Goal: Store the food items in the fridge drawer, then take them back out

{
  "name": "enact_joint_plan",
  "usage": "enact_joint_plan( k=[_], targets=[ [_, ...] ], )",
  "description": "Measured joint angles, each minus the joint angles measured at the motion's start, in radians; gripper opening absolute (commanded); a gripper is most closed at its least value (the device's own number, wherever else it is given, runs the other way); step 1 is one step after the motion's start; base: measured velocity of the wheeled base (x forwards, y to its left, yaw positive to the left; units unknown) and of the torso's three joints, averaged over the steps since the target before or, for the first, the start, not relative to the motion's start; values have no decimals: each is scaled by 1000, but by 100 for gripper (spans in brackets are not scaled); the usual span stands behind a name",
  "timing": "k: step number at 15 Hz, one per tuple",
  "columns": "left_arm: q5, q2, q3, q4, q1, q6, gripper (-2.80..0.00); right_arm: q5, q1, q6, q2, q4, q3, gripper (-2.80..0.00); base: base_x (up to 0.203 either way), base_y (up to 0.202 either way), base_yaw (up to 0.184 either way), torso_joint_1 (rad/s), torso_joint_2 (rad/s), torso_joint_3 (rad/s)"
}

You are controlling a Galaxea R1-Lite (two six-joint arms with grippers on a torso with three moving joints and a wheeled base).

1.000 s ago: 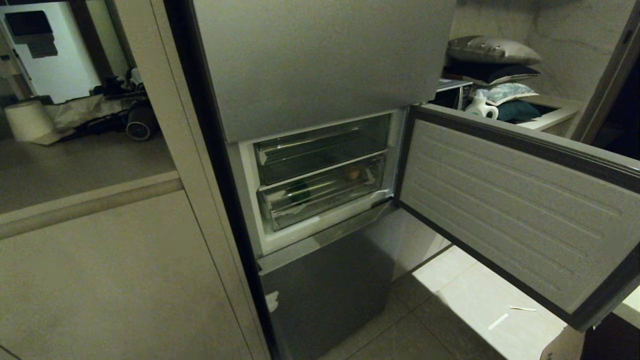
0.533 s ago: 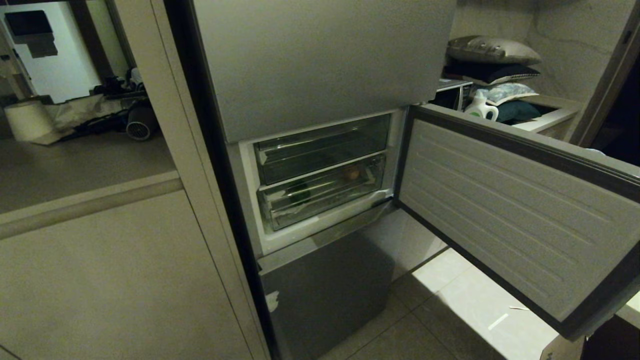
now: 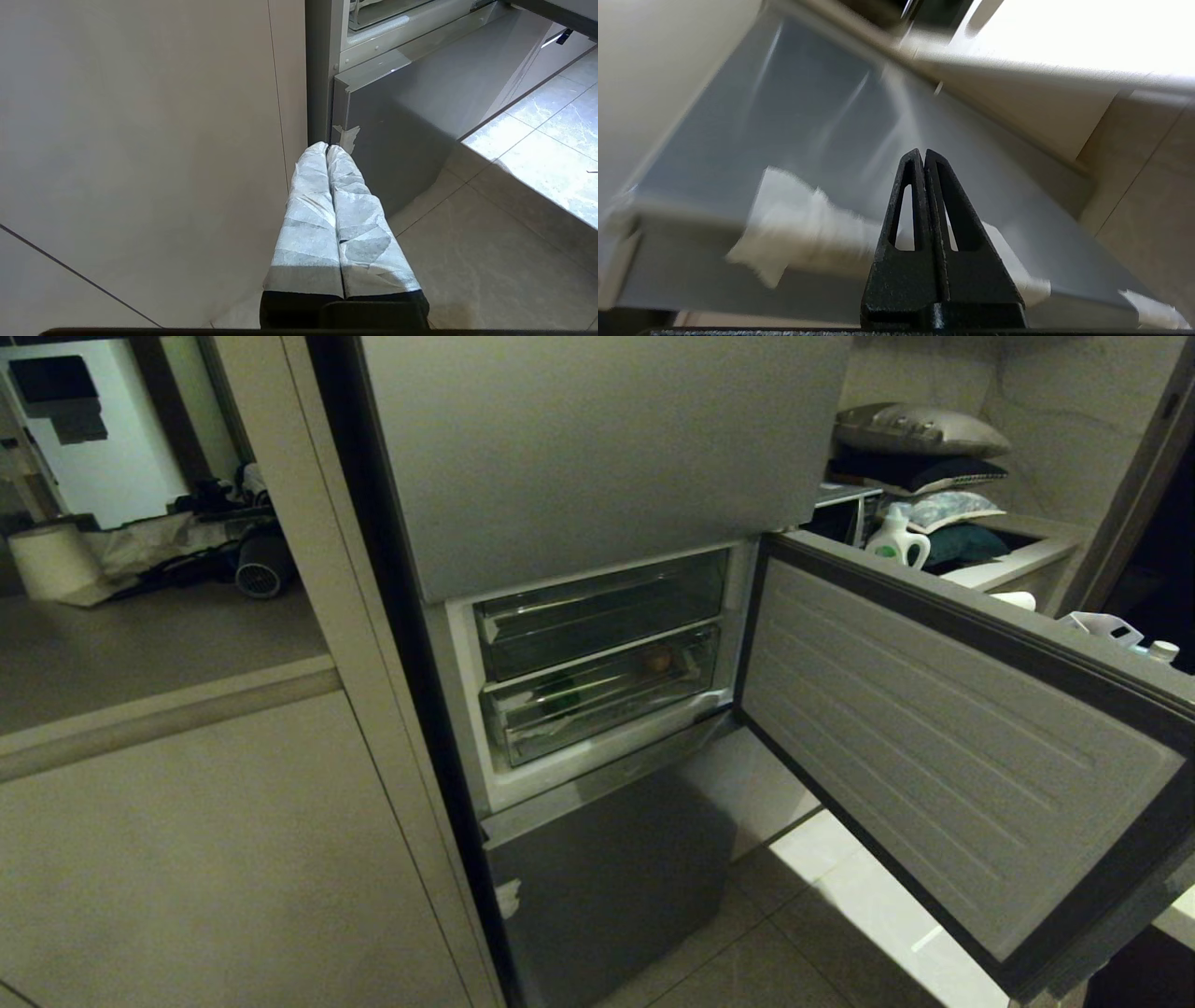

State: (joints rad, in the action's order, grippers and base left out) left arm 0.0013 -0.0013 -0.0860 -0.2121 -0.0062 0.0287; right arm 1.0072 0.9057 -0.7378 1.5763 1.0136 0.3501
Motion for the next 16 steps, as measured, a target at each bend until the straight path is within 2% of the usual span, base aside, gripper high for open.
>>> enact_joint_plan(
  k=[5, 8, 11, 16],
  targets=[
    [0, 0, 0, 0, 0, 0, -280, -16, -153, 27, -128, 0, -130, -280, 0, 0, 0, 0, 0, 0],
    [0, 0, 0, 0, 0, 0, -280, -81, -285, 27, -197, 0, -186, -280, 0, 0, 0, 0, 0, 0],
    [0, 0, 0, 0, 0, 0, -280, -205, -470, 25, -251, -2, -217, -280, 0, 0, 0, 0, 0, 0],
    [0, 0, 0, 0, 0, 0, -280, -500, -869, 18, -306, -35, -212, -280, 0, 0, 0, 0, 0, 0]
  ],
)
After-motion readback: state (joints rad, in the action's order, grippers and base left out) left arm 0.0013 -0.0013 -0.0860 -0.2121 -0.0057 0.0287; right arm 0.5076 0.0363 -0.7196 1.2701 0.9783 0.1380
